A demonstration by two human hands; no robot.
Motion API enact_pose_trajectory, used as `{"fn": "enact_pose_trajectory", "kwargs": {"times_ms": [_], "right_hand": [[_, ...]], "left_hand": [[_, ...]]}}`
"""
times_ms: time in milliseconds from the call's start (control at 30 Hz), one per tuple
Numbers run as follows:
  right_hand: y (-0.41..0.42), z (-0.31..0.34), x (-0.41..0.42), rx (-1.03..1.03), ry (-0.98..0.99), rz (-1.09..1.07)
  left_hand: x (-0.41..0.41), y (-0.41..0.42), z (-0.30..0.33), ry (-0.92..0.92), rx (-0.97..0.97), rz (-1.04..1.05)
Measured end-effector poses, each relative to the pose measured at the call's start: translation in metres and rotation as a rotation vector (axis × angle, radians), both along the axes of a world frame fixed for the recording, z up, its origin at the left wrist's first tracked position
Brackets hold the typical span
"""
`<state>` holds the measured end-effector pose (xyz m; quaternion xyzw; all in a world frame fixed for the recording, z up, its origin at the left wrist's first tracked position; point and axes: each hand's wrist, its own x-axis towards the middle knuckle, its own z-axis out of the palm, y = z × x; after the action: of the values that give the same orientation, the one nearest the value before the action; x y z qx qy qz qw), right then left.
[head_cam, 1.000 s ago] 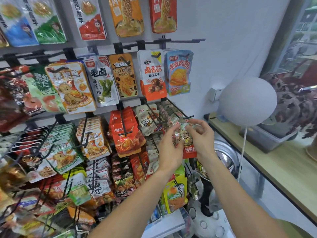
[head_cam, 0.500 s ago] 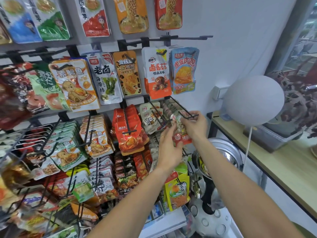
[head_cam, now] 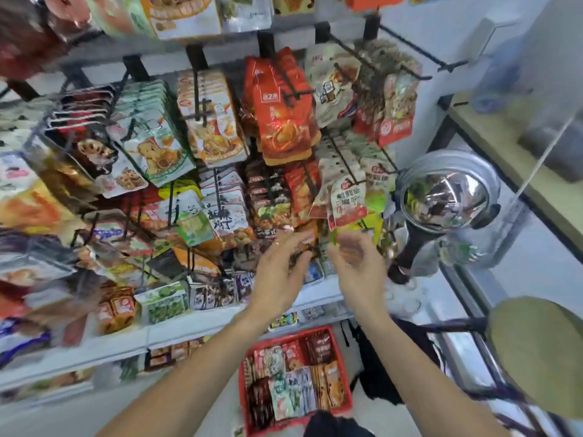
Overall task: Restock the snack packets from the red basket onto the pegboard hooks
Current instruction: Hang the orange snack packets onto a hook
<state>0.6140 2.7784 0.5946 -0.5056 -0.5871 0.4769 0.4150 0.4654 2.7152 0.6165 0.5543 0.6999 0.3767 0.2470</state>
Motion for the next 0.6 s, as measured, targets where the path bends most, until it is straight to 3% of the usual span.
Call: {"fn": "enact_pose_trajectory", "kwargs": {"times_ms": [100,300,600], "right_hand": [[-0.070,-0.081,-0.013,-0.189,-0.088,0.065],[-0.178,-0.277,-0.044,-0.447,-0.296,0.074],[-0.222,-0.566,-0.096,-0.798,-0.435,0.096]], "left_hand": [[-0.025,-0.059,-0.078,0.041,-0.168,0.015],[-0.062,-0.151,-0.263,-0.049,-0.519,0.078],[-0.094,-0.175,-0.552,-0.049,-0.817,0.157]]}}
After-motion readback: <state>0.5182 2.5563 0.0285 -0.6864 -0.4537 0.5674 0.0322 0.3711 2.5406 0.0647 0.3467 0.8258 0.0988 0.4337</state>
